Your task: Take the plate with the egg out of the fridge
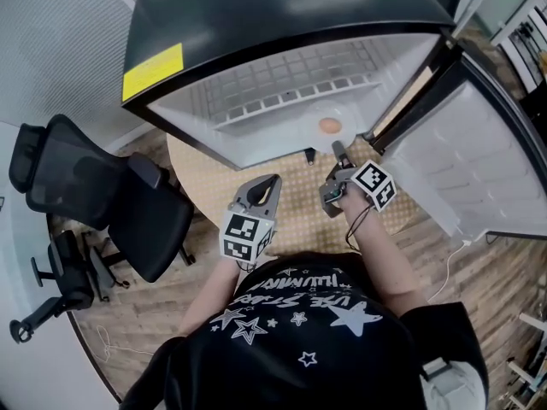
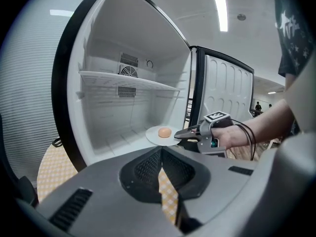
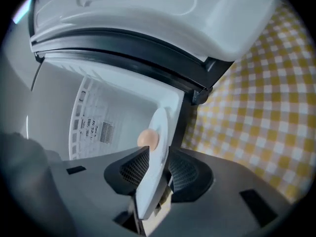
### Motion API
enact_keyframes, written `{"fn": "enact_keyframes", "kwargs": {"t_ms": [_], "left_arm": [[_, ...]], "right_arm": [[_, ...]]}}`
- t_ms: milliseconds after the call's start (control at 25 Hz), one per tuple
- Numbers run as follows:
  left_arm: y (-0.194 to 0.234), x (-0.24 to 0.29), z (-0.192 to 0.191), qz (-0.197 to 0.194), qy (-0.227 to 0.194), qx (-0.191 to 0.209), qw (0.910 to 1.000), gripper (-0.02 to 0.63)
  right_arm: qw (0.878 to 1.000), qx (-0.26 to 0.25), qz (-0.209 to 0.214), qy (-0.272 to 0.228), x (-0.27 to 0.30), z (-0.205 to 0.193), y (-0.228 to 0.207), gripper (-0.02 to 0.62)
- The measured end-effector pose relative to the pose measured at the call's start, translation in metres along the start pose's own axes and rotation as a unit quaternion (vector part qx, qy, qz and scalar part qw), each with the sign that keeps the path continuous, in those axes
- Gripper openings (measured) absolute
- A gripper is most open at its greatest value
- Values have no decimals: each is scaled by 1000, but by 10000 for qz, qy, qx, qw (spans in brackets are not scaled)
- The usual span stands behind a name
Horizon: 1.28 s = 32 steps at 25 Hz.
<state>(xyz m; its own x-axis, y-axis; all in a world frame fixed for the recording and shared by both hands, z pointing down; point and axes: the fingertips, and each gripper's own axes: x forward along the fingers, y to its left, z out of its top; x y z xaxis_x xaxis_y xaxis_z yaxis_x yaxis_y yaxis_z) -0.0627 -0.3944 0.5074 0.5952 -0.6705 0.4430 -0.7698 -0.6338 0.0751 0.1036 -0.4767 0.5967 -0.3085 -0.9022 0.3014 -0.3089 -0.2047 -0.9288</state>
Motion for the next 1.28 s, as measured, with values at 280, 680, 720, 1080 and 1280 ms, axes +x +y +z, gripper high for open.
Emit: {"fn": "enact_keyframes", "kwargs": {"t_ms": [280,680,720,1080,1280], "left_arm": [[5,-13,-3,61,-38,28,10000,8],[-13,-45,-7,-154,-237,196,9994,8],[-14,-50,-9,-169,-259,199,9993,9],[-26,-92,-33,-426,-320,220,9983,8],[-20,-97,-36,-483,-362,317,9977,9]], "right_arm": [[9980,457,309,-314,-4,9,14,38],[9946,634,682,-455,-55,-11,33,40],[9947,599,700,-446,-61,-15,36,40],[9925,696,872,-505,-125,-59,45,40],[9899,693,1120,-524,-147,-71,59,40]]}}
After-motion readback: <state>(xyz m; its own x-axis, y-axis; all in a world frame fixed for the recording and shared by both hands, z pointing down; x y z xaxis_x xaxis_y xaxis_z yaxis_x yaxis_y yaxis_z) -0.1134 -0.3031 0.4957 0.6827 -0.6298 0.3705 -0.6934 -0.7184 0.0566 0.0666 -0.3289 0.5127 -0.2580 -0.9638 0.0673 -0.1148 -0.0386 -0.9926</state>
